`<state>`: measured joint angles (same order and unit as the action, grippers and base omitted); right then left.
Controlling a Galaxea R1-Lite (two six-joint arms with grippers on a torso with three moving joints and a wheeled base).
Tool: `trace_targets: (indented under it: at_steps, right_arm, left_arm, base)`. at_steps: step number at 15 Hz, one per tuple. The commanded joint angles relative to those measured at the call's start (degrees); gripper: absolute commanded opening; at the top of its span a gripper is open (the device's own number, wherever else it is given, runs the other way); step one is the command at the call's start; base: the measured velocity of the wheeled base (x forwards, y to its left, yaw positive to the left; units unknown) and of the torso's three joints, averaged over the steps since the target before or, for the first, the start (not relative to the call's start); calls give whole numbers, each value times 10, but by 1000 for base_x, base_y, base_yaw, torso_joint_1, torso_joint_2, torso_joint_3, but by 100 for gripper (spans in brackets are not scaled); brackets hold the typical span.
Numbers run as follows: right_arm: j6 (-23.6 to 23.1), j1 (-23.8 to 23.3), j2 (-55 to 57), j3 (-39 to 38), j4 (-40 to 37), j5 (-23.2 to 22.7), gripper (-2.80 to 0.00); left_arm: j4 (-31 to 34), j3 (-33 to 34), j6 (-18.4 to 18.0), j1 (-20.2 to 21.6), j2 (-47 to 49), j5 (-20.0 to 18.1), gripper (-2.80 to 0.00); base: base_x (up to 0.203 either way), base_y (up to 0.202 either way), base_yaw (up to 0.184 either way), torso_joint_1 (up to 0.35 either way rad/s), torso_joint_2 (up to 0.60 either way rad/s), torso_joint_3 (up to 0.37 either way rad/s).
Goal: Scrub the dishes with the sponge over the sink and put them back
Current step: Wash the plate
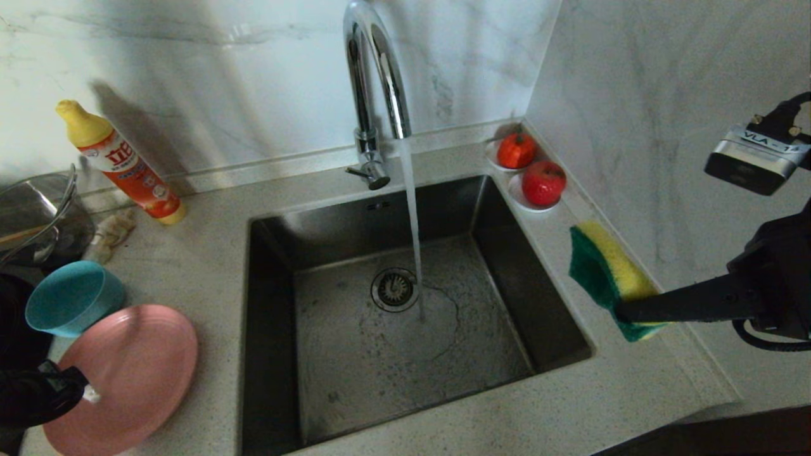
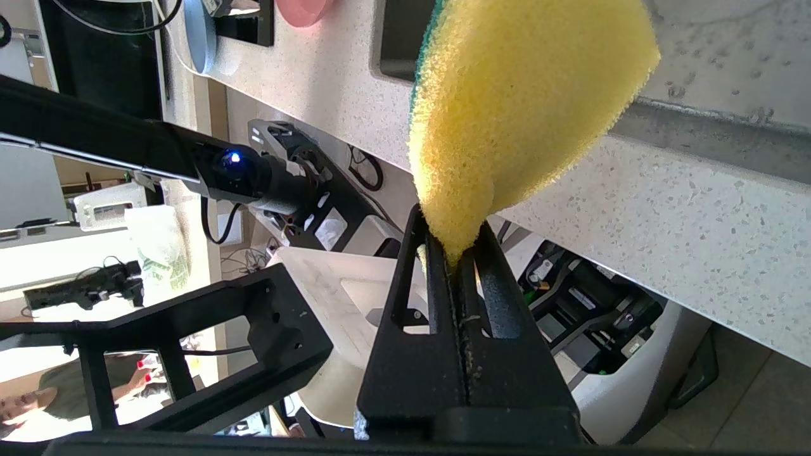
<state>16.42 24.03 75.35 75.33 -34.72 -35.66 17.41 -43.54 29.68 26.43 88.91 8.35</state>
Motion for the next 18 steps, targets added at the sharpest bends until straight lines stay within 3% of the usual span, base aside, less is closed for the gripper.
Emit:
trace_targets:
  at_steps: [1, 5, 9, 18]
  right_arm:
    - [1, -2, 0, -4, -1, -2, -280]
    - [1, -4, -1, -4, -1, -2, -280]
    - [1, -4, -5, -8, -2, -2, -280]
    - [1, -4, -7, -5, -2, -7, -280]
  left_arm:
    - [1, -6, 15, 0, 19, -1, 0]
    - [1, -13, 30, 0, 52, -5, 0]
    - [2, -22, 53, 0, 48, -69, 0]
    - [1, -23, 53, -1, 47, -77, 0]
  base:
    - [0, 0, 0, 0, 0, 0]
    - [0, 0, 0, 0, 0, 0]
    - [0, 0, 0, 0, 0, 0]
    - [0, 0, 0, 0, 0, 0]
